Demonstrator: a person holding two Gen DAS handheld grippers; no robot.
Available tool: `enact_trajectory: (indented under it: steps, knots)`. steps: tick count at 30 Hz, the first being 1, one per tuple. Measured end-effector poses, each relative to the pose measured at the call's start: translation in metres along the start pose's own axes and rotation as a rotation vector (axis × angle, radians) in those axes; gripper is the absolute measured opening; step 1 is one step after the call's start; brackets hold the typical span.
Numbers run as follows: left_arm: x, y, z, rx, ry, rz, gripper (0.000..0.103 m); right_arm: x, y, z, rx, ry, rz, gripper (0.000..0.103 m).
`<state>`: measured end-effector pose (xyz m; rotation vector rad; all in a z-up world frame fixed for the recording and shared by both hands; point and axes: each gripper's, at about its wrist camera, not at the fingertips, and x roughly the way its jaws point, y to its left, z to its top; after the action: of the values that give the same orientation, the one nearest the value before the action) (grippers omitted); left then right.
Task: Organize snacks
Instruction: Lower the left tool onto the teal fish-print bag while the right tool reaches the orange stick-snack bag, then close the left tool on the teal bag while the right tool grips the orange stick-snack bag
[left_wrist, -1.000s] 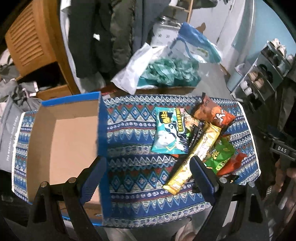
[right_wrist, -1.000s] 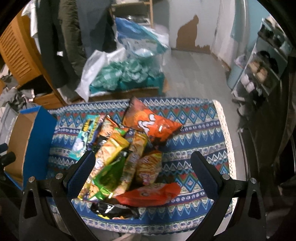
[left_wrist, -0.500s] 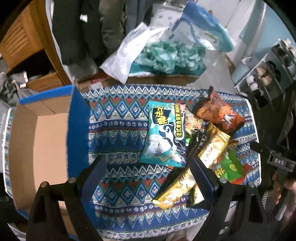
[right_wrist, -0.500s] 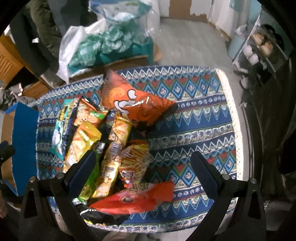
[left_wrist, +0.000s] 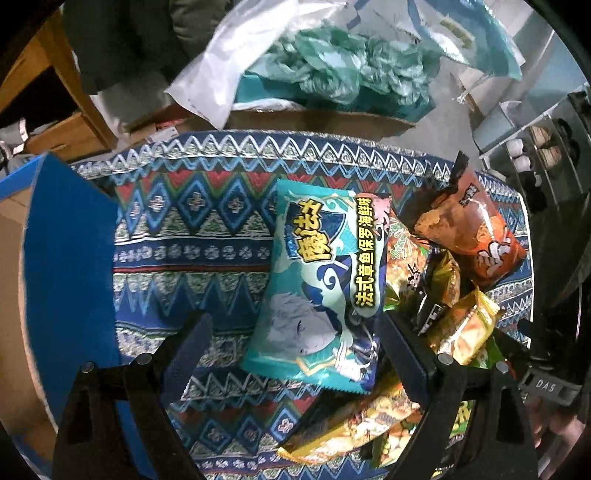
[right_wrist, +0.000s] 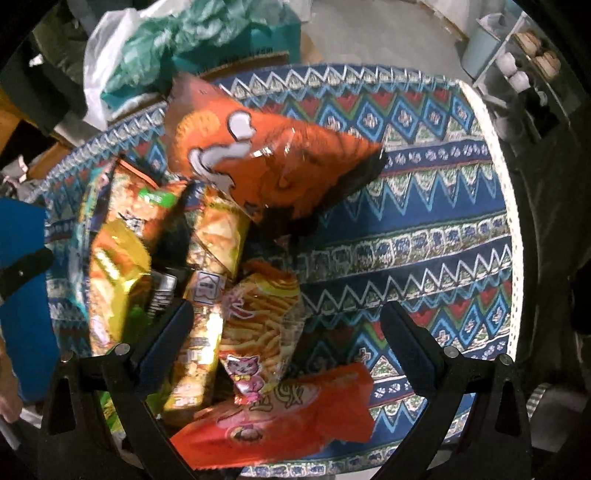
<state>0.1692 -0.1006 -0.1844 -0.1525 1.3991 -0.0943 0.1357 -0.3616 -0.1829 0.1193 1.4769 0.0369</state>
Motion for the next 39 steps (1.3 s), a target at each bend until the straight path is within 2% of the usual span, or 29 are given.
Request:
enact_trajectory:
  steps: [6, 9, 11, 15, 17, 18, 22, 25, 31, 39]
  knots:
    - [0.014, -0.012, 0.004, 0.026, 0.011, -0.007, 0.093, 0.016, -0.002, -0.001, 0.036, 0.044, 0.082, 0.098]
    - [0.021, -0.015, 0.009, 0.029, 0.019, -0.002, 0.093, 0.025, -0.004, -0.002, 0.046, 0.071, 0.087, 0.091]
    - [0.025, -0.014, 0.012, 0.009, 0.026, -0.024, 0.093, 0.030, -0.005, -0.002, 0.060, 0.081, 0.094, 0.086]
    - [0.035, -0.017, 0.019, -0.005, 0.046, -0.040, 0.093, 0.040, -0.003, -0.002, 0.060, 0.108, 0.136, 0.079]
    - [0.041, -0.019, 0.021, -0.004, 0.056, -0.048, 0.093, 0.043, 0.001, -0.001, 0.054, 0.121, 0.129, 0.069]
    - [0.044, -0.020, 0.022, -0.006, 0.063, -0.054, 0.093, 0.045, 0.003, -0.001, 0.047, 0.125, 0.133, 0.067]
    - [0.052, -0.021, 0.024, -0.008, 0.066, -0.069, 0.093, 0.049, 0.013, 0.002, 0.037, 0.114, 0.134, 0.054]
    - [0.055, -0.017, 0.024, -0.012, 0.052, -0.093, 0.092, 0.047, 0.012, 0.002, 0.027, 0.100, 0.121, 0.048]
    - [0.052, -0.009, 0.018, -0.009, 0.031, -0.109, 0.054, 0.030, 0.006, -0.005, -0.015, 0.048, 0.092, 0.038]
    - [0.033, -0.011, 0.007, 0.053, -0.007, -0.090, 0.036, 0.004, 0.020, -0.009, -0.091, -0.038, 0.039, 0.035]
